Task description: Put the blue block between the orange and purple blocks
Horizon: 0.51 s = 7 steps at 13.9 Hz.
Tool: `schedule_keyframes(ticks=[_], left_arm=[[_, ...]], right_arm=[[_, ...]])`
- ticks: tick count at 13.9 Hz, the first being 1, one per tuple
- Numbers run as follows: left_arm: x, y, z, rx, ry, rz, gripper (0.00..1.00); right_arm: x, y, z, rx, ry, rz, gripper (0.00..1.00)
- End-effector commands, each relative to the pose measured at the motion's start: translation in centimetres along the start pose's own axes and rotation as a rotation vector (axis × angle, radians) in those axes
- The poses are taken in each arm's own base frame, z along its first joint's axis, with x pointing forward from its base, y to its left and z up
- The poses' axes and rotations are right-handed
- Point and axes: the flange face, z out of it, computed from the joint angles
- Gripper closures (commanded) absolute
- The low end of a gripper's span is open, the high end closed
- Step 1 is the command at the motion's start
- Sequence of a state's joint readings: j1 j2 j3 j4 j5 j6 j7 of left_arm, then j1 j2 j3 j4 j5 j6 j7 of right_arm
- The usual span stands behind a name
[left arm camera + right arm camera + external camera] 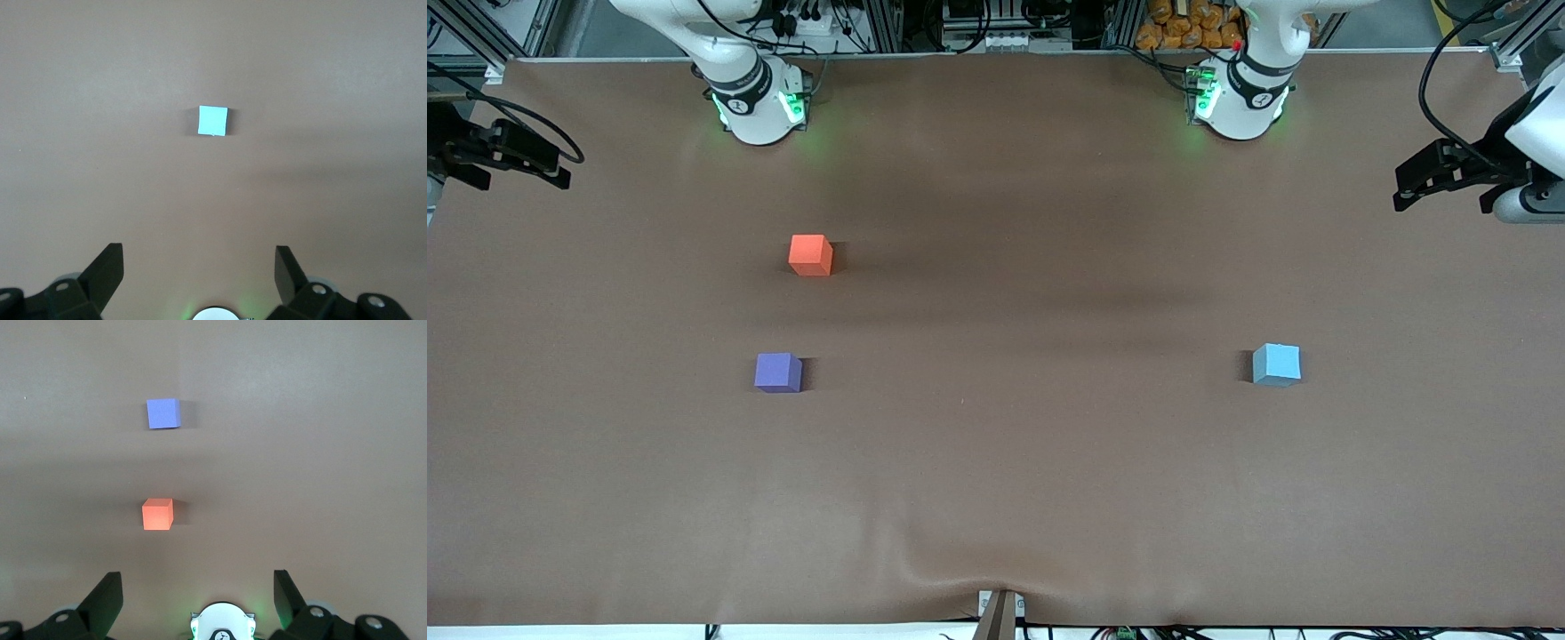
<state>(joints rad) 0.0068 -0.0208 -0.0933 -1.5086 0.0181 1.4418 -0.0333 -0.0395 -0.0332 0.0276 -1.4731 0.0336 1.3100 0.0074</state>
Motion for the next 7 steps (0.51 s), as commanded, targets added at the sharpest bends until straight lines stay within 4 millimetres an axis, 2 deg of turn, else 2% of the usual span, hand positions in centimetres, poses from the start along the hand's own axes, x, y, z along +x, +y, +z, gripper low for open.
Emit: schedule_keyframes(ticks=[1,4,6,7], left_arm=[[-0.2,-0.2,-0.2,-0.009,-0.003,0.026,0.00],[0.6,-0.6,0.9,-0.004,-0.020,-0.023,0.00],[2.1,-2.2,2.9,0.015,-0.044,-0.085,0.00],[3.8,-2.5,5.0,0.016,-0.052,-0.110,0.00]], right_arm=[[0.1,0.4,-0.5,0.024,-0.003,0.004,0.00],[0.1,0.4,-0.5,0.024,-0.003,0.004,0.00],[0.1,0.5,-0.5,0.024,-0.003,0.007,0.00],[0.1,0.5,-0.5,0.024,-0.003,0.007,0.00]])
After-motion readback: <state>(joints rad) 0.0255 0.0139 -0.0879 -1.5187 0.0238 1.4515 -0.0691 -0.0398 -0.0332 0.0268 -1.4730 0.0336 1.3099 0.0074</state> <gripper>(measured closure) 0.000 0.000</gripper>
